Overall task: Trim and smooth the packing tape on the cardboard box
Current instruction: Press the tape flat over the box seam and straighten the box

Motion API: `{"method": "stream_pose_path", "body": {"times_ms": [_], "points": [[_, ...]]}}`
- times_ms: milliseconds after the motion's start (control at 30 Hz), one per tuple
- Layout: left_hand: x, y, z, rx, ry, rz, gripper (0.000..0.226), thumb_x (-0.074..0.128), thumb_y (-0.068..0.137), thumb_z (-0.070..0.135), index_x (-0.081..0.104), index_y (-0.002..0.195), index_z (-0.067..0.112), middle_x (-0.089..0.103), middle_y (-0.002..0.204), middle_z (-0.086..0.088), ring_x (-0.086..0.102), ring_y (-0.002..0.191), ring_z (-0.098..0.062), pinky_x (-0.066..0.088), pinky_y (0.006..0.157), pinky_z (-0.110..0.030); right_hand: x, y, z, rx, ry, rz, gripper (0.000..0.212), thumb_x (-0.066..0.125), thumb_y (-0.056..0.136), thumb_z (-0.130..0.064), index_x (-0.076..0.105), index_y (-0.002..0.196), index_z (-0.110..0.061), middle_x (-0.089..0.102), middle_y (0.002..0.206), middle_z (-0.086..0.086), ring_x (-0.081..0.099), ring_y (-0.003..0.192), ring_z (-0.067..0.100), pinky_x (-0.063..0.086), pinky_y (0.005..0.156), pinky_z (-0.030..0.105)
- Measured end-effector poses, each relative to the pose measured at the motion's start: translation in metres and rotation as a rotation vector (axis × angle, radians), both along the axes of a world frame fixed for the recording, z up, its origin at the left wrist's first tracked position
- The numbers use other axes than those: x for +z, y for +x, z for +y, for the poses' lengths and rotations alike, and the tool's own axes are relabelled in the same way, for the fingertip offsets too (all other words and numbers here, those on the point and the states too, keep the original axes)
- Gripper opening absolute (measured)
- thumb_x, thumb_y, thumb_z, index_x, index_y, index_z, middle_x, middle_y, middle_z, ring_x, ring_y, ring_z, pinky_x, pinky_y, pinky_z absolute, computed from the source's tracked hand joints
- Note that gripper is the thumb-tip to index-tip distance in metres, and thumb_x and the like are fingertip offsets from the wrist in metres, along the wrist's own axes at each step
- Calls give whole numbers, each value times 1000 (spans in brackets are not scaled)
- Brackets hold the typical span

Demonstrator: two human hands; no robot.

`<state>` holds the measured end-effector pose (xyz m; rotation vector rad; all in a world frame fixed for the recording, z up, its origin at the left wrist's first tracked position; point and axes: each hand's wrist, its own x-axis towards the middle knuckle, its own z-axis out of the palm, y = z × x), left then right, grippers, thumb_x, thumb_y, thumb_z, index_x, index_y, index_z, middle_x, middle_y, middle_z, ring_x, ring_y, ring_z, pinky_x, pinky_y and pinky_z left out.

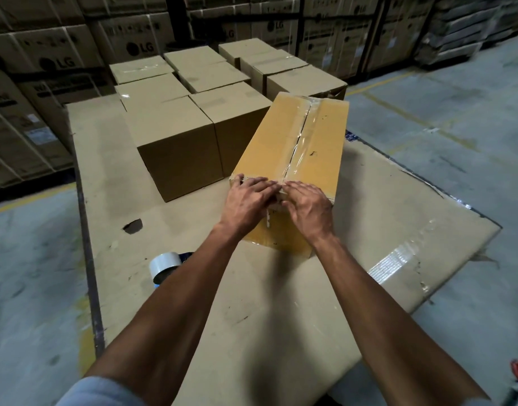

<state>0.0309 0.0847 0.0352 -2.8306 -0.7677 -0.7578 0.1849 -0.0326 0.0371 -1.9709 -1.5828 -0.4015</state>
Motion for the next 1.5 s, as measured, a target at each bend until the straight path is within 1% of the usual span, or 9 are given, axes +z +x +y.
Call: {"method": "stream_pose_path", "body": {"times_ms": [167,300,500,600,800,1000,1100,1300,1500], "points": [[2,2,1,-15,-98,-201,35,55,107,44,77,130,29,78,131,7,68,131,-18,41,113,-51,5,6,3,9,34,-11,31,68,104,-31,75,131,-17,77,130,3,73,120,19,58,102,36],[-10,5,1,2,-115,-299,27,64,105,40,78,126,31,78,128,10,67,128,-15,40,107,-47,-6,5,9,-29,60,-37,28,74,100,-25,77,126,-19,78,126,1,75,114,17,60,97,35],[-37,-1,-3,-30,-34,-248,53,69,101,25,59,153,22,63,151,0,50,147,-28,25,128,-57,-17,14,5,1,61,-228,43,72,101,-35,69,140,-18,73,138,0,70,124,18,56,101,35],[-38,-1,0,-43,-12,-244,50,67,103,28,60,152,21,64,150,0,52,146,-28,29,126,-56,-24,14,1,-5,63,-305,48,64,105,-39,61,148,-18,67,146,0,64,134,18,50,109,35],[-34,9,4,21,-20,-332,29,66,108,34,70,136,26,72,134,6,61,130,-24,36,112,-51,-29,8,10,-69,151,-285,34,55,112,-34,70,138,-19,72,140,-2,69,127,17,52,99,35],[-53,-1,14,-14,50,-127,74,77,95,43,47,159,22,53,158,-2,42,151,-32,20,129,-59,-35,9,5,-88,115,-363,45,54,111,-45,60,149,-22,63,151,-6,62,136,15,46,99,36],[-47,-3,16,-45,58,-136,65,65,102,51,49,158,23,56,157,-1,45,149,-30,24,127,-56,-37,9,1,-105,72,-423,53,53,109,-50,53,155,-22,57,156,-5,58,141,17,42,105,37],[-37,2,16,-45,-9,-242,38,59,111,36,64,147,25,68,143,2,57,134,-28,33,110,-47,-36,3,8,-167,165,-334,35,55,112,-37,66,143,-25,68,145,-8,67,130,16,44,98,37],[-40,-4,24,-95,7,-192,49,69,103,39,61,150,27,63,150,1,53,136,-30,30,111,-48,-39,7,5,-158,94,-403,50,53,109,-52,58,151,-26,62,151,-8,62,136,15,43,101,36]]}}
